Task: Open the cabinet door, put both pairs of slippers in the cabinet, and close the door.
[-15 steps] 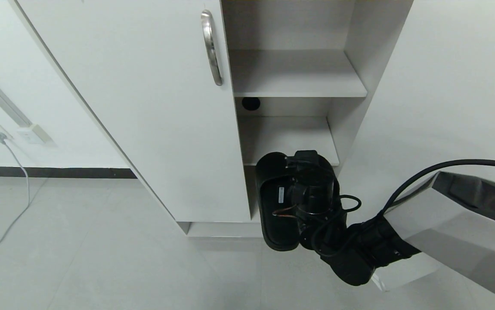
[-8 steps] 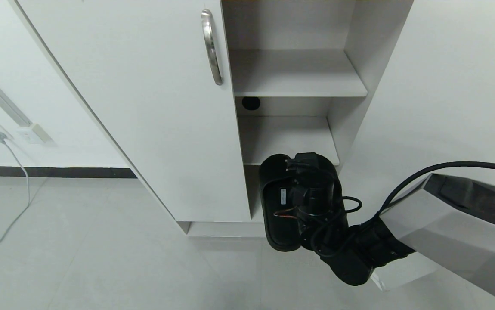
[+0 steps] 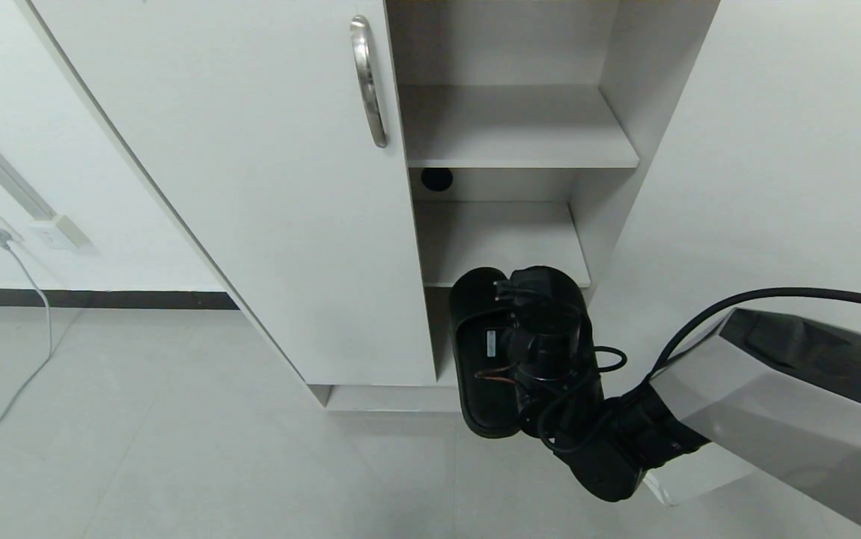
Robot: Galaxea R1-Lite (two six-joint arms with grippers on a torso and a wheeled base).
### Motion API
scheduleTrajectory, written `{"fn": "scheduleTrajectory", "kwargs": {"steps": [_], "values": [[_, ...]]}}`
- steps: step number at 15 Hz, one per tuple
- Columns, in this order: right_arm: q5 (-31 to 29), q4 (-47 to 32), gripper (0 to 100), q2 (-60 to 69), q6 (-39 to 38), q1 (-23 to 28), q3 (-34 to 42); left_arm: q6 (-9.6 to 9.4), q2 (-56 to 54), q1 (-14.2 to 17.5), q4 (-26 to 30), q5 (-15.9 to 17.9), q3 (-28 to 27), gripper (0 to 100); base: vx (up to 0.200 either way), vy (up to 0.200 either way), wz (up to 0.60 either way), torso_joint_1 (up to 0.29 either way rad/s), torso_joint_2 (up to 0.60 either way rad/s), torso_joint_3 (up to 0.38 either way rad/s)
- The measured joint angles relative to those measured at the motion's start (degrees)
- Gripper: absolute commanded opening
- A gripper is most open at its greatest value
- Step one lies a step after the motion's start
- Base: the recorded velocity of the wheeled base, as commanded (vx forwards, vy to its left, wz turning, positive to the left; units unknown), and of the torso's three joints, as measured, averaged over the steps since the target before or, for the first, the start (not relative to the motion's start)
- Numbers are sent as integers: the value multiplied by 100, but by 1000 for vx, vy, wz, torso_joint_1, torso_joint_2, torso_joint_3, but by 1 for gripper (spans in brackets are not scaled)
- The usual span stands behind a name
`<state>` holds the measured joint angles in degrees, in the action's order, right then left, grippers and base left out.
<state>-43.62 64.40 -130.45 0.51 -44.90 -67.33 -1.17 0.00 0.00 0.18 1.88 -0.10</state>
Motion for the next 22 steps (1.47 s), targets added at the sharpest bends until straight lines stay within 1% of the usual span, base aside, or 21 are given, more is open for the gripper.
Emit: {"fn": "scheduleTrajectory", "kwargs": {"steps": [7,12,16,22], "values": [[2,2,0,-17,-2,0,-17,-5,0,-2,-2,0,0,0,200,0,0,0,3,2],[24,134,0,-117,-38,50,-67,-5,0,0,0,-5,0,0,0,0,0,0,0,0],[38,93,0,-419,-20,236,-618,-2,0,0,0,-2,0,0,0,0,0,0,0,0],[229,-816,0,-780,-18,607,-1855,5,0,0,0,-2,0,0,0,0,0,0,0,0]]}}
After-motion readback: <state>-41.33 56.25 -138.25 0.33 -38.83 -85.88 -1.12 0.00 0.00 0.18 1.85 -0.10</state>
